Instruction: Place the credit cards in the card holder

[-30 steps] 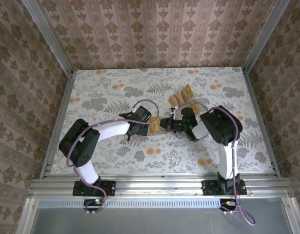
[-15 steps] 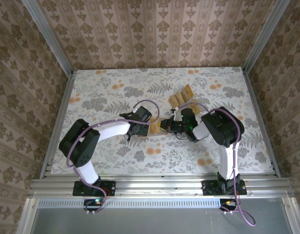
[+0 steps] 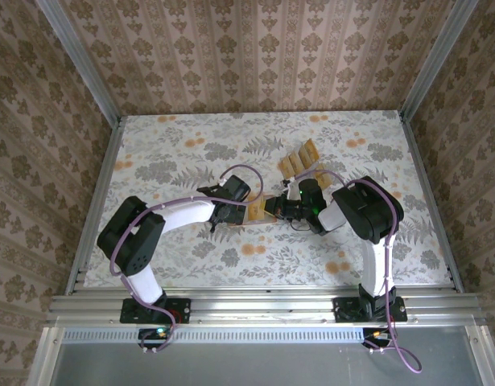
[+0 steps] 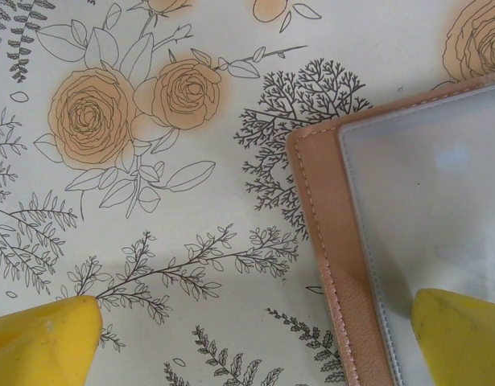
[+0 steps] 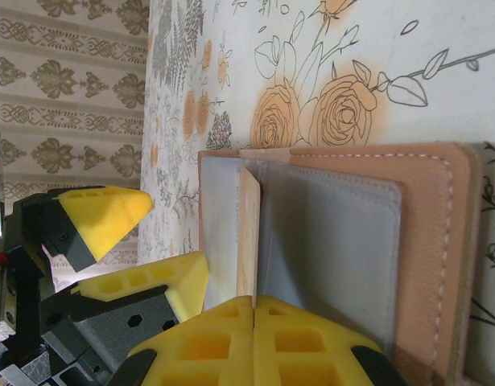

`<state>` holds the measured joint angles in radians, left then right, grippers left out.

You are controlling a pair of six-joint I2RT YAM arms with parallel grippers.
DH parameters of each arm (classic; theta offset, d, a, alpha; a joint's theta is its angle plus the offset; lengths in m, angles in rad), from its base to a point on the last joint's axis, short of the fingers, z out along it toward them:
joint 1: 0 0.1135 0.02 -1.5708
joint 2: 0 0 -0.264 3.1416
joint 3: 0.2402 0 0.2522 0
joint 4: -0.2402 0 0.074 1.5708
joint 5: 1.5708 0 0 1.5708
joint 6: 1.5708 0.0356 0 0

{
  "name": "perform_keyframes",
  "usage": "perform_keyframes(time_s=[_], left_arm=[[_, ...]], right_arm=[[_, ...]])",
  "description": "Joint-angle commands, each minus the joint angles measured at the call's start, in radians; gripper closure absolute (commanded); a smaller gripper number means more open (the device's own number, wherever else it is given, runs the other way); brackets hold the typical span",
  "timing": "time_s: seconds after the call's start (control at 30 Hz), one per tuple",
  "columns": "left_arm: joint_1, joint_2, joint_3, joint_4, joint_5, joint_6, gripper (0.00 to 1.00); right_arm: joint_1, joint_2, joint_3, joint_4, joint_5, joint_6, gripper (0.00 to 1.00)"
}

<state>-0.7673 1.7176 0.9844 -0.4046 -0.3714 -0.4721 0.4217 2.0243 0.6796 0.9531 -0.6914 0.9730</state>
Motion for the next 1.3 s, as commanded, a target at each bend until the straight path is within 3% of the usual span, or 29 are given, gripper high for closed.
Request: perform_keyframes(time_s=[0.0,1.27], left_arm=[[-0.007,0.01,0.013,-0.047,-0.016,-0.003,0.0],[-0.007,0.019,0.012,-0.042,-0.009,0.0,0.0]], right_arm=[[0.012,0.052,-0.008,-0.137,0.003,-0.013,1.0],[0.006,0.053,-0.037,-0.191,0.037,-0.035,1.0]])
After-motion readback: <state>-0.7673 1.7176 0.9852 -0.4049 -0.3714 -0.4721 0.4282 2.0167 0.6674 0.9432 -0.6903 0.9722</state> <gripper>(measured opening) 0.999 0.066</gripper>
